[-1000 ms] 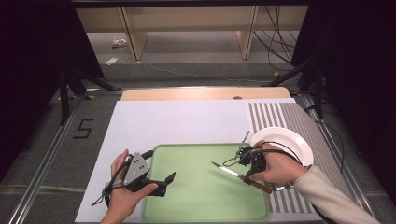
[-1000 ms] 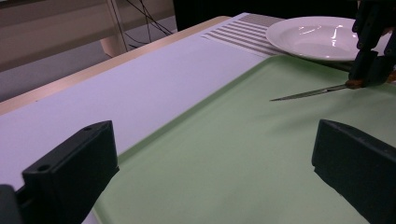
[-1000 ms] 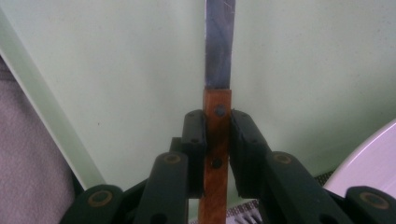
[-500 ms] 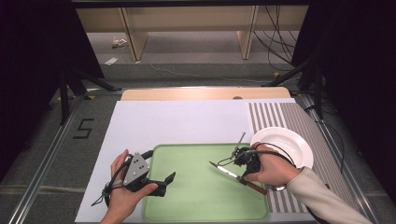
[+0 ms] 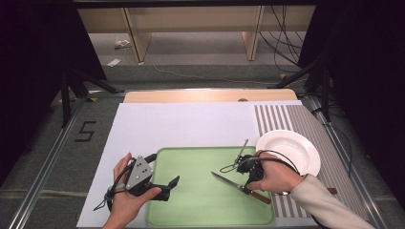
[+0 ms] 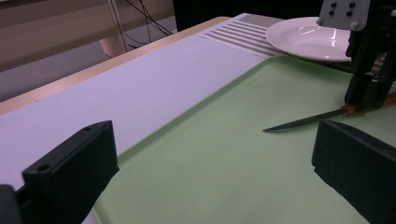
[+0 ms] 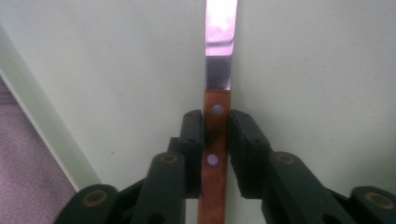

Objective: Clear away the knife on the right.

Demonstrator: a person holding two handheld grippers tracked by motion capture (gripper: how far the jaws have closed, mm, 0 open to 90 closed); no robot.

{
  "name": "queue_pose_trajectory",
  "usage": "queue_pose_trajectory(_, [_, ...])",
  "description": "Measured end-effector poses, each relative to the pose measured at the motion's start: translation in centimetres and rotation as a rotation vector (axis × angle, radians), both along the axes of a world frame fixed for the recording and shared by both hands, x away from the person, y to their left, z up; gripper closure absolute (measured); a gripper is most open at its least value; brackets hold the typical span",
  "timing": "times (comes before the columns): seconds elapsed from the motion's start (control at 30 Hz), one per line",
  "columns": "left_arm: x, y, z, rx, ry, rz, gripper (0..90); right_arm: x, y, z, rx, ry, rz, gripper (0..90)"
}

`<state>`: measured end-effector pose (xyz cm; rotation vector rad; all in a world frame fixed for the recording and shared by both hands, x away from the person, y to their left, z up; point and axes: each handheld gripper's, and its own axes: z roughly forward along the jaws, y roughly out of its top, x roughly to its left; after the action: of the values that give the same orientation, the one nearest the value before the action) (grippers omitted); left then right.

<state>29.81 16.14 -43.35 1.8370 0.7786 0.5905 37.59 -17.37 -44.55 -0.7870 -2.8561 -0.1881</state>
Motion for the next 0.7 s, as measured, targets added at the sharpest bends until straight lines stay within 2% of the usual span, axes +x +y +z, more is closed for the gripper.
queue_pose_trajectory(0.03, [0.0,0.0,0.0,0.000,0.000,-0.002,0.0,0.0,0.0,0.0,0.018,0.001,0.001,69.8])
queue_pose_trajectory(0.07, [0.0,0.0,0.0,0.001,0.000,-0.002,0.0,0.0,-0.1,0.3,0.046,-0.023,0.037,67.1])
queue_pose_trajectory(0.1, [0.0,0.0,0.0,0.002,0.000,-0.003,0.0,0.0,-0.1,0.3,0.046,-0.023,0.037,67.1])
queue_pose_trajectory(0.13, [0.0,0.0,0.0,0.001,-0.001,-0.003,0.0,-0.1,-0.1,0.8,0.074,-0.065,0.091,65.1])
queue_pose_trajectory(0.17, [0.0,0.0,0.0,0.001,-0.001,-0.003,0.0,-0.1,-0.1,0.8,0.074,-0.065,0.091,65.1])
queue_pose_trajectory(0.2, [0.0,0.0,0.0,0.000,-0.001,-0.002,0.0,-0.1,-0.1,1.2,0.110,-0.097,0.130,68.5])
queue_pose_trajectory(0.23, [0.0,0.0,0.0,0.000,-0.001,-0.002,0.0,-0.1,-0.1,1.2,0.110,-0.097,0.130,68.5])
queue_pose_trajectory(0.27, [0.0,0.0,0.0,0.003,-0.001,-0.003,0.0,0.1,0.0,1.5,0.130,-0.123,0.170,74.2])
queue_pose_trajectory(0.33, [0.0,0.0,0.0,0.001,-0.002,-0.004,0.0,0.1,0.2,1.7,0.129,-0.133,0.216,79.7])
queue_pose_trajectory(0.37, [0.0,0.0,0.1,-0.001,-0.001,-0.006,0.0,0.1,0.2,1.7,0.129,-0.133,0.216,79.7])
queue_pose_trajectory(0.4, [0.0,0.0,0.1,-0.002,-0.001,-0.006,0.0,0.2,0.4,1.7,0.120,-0.134,0.263,85.7])
queue_pose_trajectory(0.43, [0.0,0.1,0.1,-0.001,-0.001,-0.006,0.0,0.2,0.4,1.7,0.120,-0.134,0.263,85.7])
queue_pose_trajectory(0.47, [0.0,0.0,0.0,-0.002,0.001,-0.006,0.0,0.2,0.6,1.6,0.108,-0.134,0.298,89.8])
queue_pose_trajectory(0.6, [0.0,0.0,0.0,-0.002,0.003,-0.008,0.0,0.1,1.1,1.4,0.091,-0.137,0.342,90.0])
queue_pose_trajectory(0.7, [0.0,0.0,0.0,-0.002,0.003,-0.007,0.0,0.2,1.2,1.3,0.098,-0.148,0.361,90.0])
